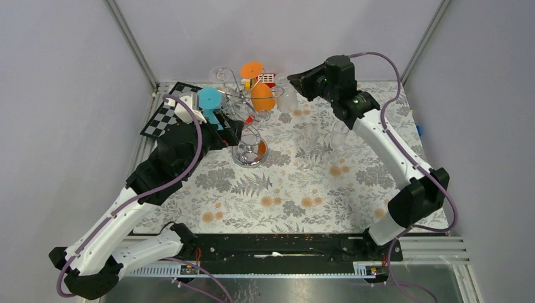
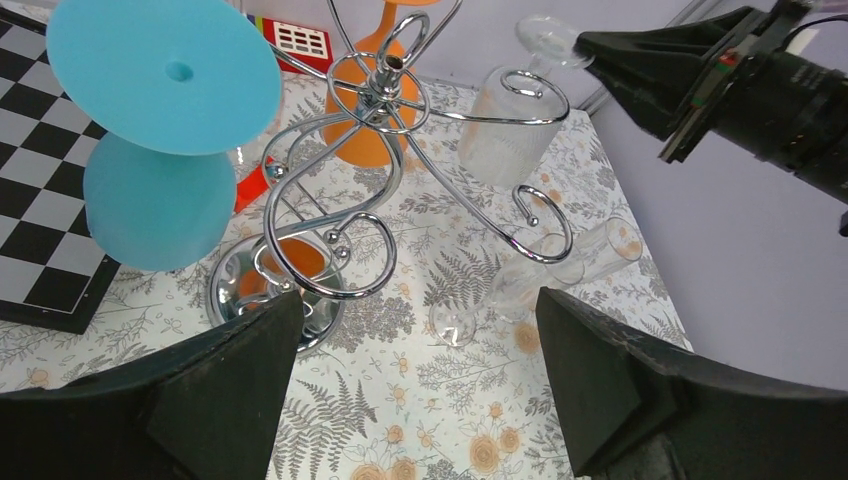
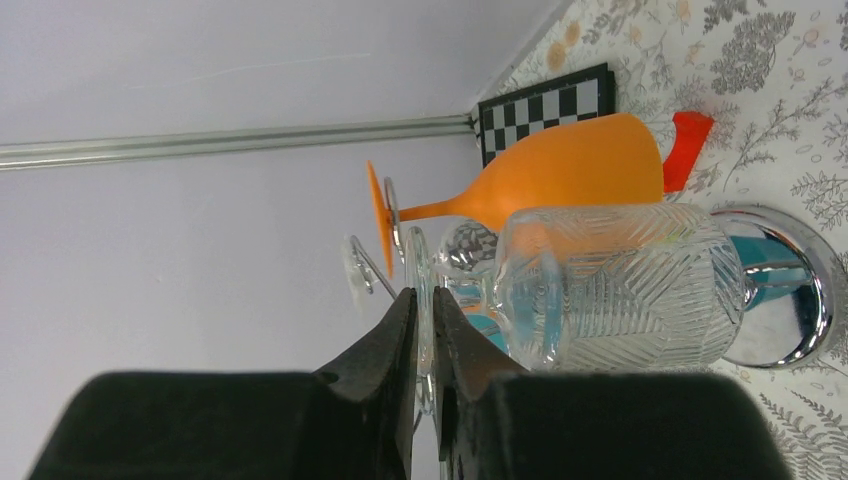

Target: Take the wine glass off the wine glass rack

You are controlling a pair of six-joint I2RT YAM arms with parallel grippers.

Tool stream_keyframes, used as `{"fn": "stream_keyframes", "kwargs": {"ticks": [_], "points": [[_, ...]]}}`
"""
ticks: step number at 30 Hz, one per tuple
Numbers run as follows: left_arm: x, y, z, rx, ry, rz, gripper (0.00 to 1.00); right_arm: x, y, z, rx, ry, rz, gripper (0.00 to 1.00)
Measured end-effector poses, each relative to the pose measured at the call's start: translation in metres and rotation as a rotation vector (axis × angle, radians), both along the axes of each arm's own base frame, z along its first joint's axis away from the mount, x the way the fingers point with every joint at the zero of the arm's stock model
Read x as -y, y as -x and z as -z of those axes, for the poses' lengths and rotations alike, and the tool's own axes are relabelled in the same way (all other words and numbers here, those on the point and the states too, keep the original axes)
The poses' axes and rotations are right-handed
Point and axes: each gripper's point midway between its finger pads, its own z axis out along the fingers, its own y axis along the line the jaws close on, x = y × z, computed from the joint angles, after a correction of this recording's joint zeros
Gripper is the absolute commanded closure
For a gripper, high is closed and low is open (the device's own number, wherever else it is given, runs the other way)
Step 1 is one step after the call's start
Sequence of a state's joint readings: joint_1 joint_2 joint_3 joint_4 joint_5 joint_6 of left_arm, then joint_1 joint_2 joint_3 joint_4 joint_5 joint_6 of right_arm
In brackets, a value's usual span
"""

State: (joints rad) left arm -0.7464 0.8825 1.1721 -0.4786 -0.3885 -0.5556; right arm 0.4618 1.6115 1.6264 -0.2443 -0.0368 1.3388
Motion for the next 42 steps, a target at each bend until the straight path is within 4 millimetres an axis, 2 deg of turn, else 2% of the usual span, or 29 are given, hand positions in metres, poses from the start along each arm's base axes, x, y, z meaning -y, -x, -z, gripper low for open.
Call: {"fn": "stream_keyframes", "kwargs": {"ticks": [4,10,14,17,22,25,30,33,36,42], "points": [[0.002,0.001,0.000,-0.004,0.007,0.013,0.07,0.015,0.007,-0.017,0.055,0.019,0.045,1.00],[0.007,0.004,-0.001,-0.012,0.028,0.040,0.07,0.056,0.034,-0.031,0.129,0.064,0.140,1.00],[0.014,0.010,-0.003,-0.018,0.050,0.083,0.07,0.078,0.063,-0.041,0.182,0.081,0.146,1.00],[0.027,0.017,-0.006,-0.028,0.082,0.160,0.07,0.085,0.091,-0.050,0.227,0.071,0.102,1.00],[0.067,0.039,-0.024,-0.046,0.190,0.393,0.07,0.083,0.147,-0.058,0.299,0.033,-0.043,1.00],[0.096,0.055,-0.034,-0.078,0.285,0.541,0.07,0.076,0.182,-0.049,0.318,0.018,-0.167,1.00],[0.139,0.082,-0.037,-0.156,0.396,0.733,0.08,0.065,0.224,-0.026,0.305,-0.001,-0.343,1.00],[0.158,0.091,-0.030,-0.202,0.412,0.787,0.13,0.061,0.238,-0.013,0.295,-0.016,-0.406,1.00],[0.171,0.097,-0.016,-0.265,0.424,0.812,0.19,0.058,0.246,-0.004,0.282,-0.027,-0.449,1.00],[0.179,0.099,0.010,-0.364,0.436,0.803,0.36,0.050,0.249,0.009,0.270,-0.061,-0.503,1.00]]}}
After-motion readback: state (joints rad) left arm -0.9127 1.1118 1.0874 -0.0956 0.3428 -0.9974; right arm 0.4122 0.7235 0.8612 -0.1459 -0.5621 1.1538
